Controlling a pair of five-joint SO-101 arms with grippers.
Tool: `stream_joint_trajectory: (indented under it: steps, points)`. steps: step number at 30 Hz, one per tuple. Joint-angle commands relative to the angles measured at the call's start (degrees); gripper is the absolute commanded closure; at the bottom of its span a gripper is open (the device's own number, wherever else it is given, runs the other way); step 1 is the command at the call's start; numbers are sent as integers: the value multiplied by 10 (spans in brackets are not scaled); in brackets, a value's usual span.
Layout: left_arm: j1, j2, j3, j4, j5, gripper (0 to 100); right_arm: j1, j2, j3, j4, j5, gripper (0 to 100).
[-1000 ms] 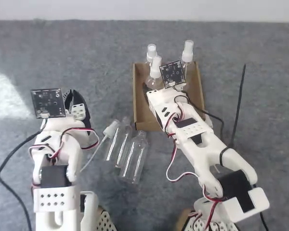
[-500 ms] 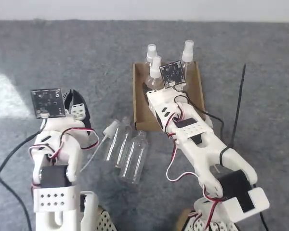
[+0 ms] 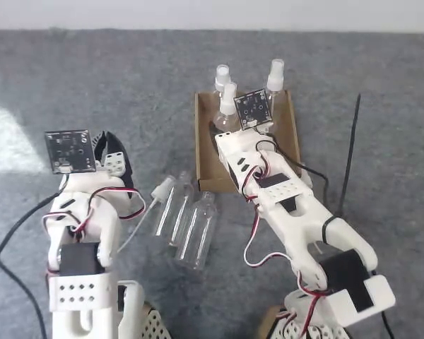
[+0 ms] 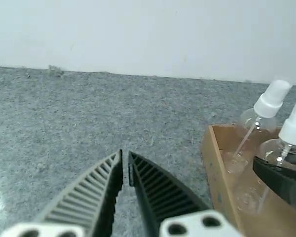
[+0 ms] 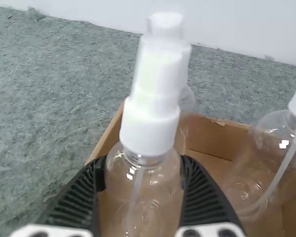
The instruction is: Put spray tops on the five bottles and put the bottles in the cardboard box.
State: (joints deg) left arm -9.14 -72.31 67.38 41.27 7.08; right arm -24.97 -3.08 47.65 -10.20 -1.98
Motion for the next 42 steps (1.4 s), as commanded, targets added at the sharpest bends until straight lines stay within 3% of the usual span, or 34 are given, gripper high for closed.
stream_joint_trajectory:
  steps: [1, 8, 15, 26, 38, 42]
  points:
    - [-2, 4, -7, -18, 6, 988, -5, -28, -2, -7, 7, 991]
    - [-3, 4, -7, -18, 6, 988, -5, -33, 5, -9, 7, 989]
    - [-3, 4, -7, -18, 6, 988, -6, -33, 10, -9, 6, 821]
    - [-3, 4, -7, -18, 5, 988, -23, -33, 11, -4, 8, 701]
    - [-3, 4, -7, -18, 5, 988, -23, -65, 6, 0, 46, 698]
    - [-3, 4, -7, -18, 5, 988, -23, -124, -1, 49, 46, 698]
